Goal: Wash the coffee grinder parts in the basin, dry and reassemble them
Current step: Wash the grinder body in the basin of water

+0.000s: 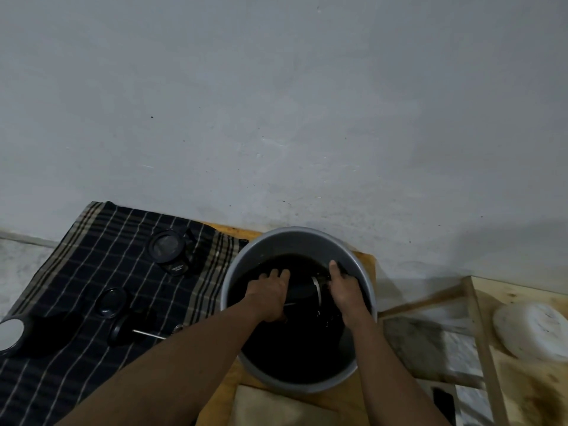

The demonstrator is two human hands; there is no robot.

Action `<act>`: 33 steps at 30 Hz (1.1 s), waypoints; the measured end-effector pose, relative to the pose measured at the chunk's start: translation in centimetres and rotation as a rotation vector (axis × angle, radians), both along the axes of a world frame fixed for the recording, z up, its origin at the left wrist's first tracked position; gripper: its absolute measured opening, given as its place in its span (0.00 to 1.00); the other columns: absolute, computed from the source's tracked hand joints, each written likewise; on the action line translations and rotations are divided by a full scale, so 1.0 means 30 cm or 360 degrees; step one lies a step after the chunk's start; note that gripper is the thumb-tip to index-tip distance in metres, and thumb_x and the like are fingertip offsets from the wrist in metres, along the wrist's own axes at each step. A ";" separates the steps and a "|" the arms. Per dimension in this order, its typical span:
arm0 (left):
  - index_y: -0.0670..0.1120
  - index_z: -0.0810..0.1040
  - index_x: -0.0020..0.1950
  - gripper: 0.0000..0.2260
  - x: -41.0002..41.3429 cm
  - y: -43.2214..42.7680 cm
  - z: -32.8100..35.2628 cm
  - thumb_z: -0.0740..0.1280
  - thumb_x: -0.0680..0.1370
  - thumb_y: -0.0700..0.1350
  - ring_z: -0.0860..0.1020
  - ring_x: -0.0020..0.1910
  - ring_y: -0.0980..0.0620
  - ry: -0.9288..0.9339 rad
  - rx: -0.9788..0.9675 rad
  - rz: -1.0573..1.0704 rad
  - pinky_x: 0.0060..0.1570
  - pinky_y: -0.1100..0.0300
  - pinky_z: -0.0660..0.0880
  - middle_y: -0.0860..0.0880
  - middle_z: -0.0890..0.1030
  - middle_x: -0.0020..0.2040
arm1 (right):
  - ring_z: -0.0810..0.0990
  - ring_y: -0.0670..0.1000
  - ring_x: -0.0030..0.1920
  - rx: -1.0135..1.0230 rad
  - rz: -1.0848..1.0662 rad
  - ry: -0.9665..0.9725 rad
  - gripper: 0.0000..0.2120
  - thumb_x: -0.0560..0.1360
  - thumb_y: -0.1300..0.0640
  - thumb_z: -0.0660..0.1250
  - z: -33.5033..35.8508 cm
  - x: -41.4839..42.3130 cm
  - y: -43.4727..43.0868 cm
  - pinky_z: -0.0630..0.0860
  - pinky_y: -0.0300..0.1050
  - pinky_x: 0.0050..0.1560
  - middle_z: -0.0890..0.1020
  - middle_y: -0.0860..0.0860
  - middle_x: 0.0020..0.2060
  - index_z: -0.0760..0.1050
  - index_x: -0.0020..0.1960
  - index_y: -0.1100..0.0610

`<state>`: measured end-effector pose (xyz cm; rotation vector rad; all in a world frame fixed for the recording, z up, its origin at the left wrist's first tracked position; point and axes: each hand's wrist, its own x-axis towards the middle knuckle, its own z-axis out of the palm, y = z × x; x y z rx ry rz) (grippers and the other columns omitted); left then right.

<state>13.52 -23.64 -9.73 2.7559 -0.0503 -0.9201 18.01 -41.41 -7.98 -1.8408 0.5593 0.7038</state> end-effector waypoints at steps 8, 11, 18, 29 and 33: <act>0.49 0.59 0.70 0.44 -0.012 -0.012 -0.008 0.83 0.64 0.54 0.66 0.68 0.40 -0.0293 0.0059 0.0071 0.58 0.46 0.79 0.44 0.63 0.68 | 0.80 0.55 0.45 -0.0151 0.0180 -0.0057 0.13 0.81 0.53 0.62 0.009 -0.041 -0.010 0.75 0.50 0.52 0.82 0.55 0.41 0.79 0.42 0.56; 0.51 0.61 0.63 0.39 0.002 0.008 0.004 0.83 0.63 0.51 0.70 0.62 0.43 -0.0306 -0.0167 0.0111 0.55 0.46 0.78 0.46 0.68 0.62 | 0.77 0.54 0.37 -0.0272 0.0327 -0.0217 0.19 0.82 0.53 0.63 0.011 -0.056 -0.017 0.71 0.48 0.44 0.78 0.54 0.31 0.74 0.33 0.55; 0.53 0.77 0.60 0.23 0.035 0.075 0.057 0.80 0.67 0.50 0.81 0.55 0.49 0.0481 -0.0942 0.0548 0.58 0.53 0.79 0.50 0.82 0.58 | 0.76 0.54 0.42 0.0036 0.0296 -0.0399 0.12 0.79 0.57 0.67 0.038 -0.047 -0.031 0.71 0.48 0.44 0.78 0.55 0.36 0.75 0.39 0.62; 0.52 0.73 0.66 0.35 0.003 0.077 0.118 0.83 0.63 0.53 0.78 0.61 0.47 0.0656 -0.0905 0.0600 0.65 0.46 0.76 0.49 0.78 0.63 | 0.78 0.54 0.52 0.0052 0.0164 0.0251 0.21 0.79 0.36 0.60 0.118 -0.033 -0.007 0.79 0.53 0.53 0.80 0.55 0.55 0.75 0.62 0.49; 0.47 0.79 0.63 0.22 -0.004 0.106 0.174 0.74 0.73 0.56 0.80 0.56 0.42 0.0965 -0.1148 0.1015 0.65 0.46 0.75 0.43 0.82 0.58 | 0.81 0.56 0.56 0.0425 -0.0096 0.0223 0.18 0.80 0.43 0.65 0.098 -0.031 -0.022 0.81 0.55 0.50 0.83 0.54 0.56 0.77 0.65 0.51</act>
